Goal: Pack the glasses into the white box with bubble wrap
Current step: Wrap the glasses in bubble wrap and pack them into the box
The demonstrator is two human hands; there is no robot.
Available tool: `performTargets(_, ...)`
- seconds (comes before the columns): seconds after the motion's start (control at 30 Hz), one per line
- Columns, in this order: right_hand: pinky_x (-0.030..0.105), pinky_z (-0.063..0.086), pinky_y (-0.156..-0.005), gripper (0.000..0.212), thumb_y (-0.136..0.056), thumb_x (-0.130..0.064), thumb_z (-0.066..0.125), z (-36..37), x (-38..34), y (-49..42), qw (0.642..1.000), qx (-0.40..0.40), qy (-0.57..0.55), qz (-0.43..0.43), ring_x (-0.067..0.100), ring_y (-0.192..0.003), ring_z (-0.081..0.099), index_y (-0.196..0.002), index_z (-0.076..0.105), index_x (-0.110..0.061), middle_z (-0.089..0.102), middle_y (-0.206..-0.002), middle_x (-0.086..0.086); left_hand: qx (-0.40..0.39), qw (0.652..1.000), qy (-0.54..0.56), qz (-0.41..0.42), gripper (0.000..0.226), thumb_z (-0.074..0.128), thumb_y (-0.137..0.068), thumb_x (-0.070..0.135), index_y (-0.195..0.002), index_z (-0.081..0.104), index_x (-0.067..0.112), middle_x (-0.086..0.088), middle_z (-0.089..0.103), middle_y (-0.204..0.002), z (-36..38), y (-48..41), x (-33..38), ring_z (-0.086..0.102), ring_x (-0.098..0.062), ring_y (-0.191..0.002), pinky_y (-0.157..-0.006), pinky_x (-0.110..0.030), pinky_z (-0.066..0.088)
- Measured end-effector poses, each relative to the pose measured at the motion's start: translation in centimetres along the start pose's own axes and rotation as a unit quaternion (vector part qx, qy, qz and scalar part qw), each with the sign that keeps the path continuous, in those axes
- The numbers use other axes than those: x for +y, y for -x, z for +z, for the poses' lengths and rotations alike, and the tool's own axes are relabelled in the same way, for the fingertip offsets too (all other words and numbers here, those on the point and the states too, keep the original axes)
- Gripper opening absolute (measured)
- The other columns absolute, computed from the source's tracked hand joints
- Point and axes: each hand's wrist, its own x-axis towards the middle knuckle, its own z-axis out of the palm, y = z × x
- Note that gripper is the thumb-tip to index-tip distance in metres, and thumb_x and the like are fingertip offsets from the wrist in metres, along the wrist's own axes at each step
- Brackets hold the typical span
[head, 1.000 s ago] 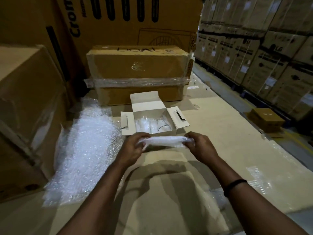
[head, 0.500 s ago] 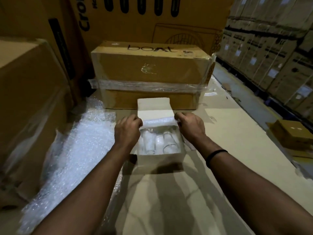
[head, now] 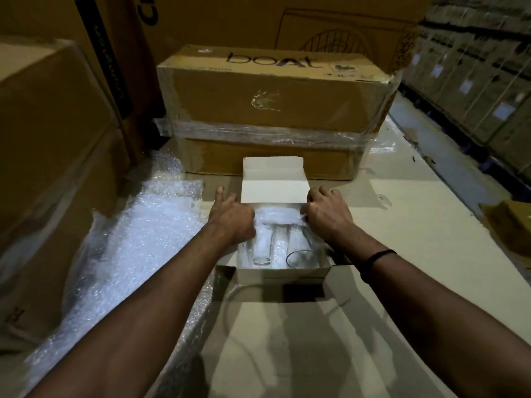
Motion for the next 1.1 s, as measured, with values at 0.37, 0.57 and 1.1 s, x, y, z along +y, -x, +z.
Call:
performTargets(0.37, 0.044, 0.033, -0.100, 0.036, -0.093, -0.020, 0.045, -1.3, -1.4, 0.7, 0.988, -0.111, 0.015, -0.109, 0.023, -0.120, 0.054, -0.129, 0.053, -0.021, 0.055, -0.133, 0.004, 0.105, 0.990, 0.074, -0.065, 0.052, 0.055, -0.085, 0.037, -0.136, 0.051, 0.029, 0.004, 0.034, -0.154, 2.6, 4.3, 0.3, 0.030, -0.023, -0.140, -0.112, -0.052, 0.015)
performTargets(0.57, 0.042, 0.029, -0.104, 0.038, -0.092, -0.019, 0.046, -2.3, -1.8, -0.1, 0.979, -0.178, 0.035, -0.092, 0.018, -0.115, 0.059, -0.129, 0.053, -0.023, 0.061, -0.129, -0.002, 0.025, 0.998, -0.056, 0.017, 0.046, 0.059, -0.081, 0.043, -0.122, 0.064, 0.024, 0.003, 0.040, -0.149, 0.9, 2.4, 0.3, 0.030, -0.029, -0.137, -0.111, -0.059, 0.011)
performTargets(1.1, 0.039, 0.038, -0.109, 0.060, -0.096, -0.013, 0.046, -2.2, -2.7, -2.2, 0.954, -0.289, -0.065, -0.043, 0.027, -0.136, 0.041, -0.149, 0.030, -0.036, 0.037, -0.153, 0.003, -0.022, 0.999, 0.047, 0.002, 0.041, 0.046, -0.092, 0.032, -0.132, 0.056, 0.026, -0.006, 0.057, -0.135, -0.3, -0.6, 0.8, 0.031, -0.031, -0.138, -0.115, -0.060, 0.001)
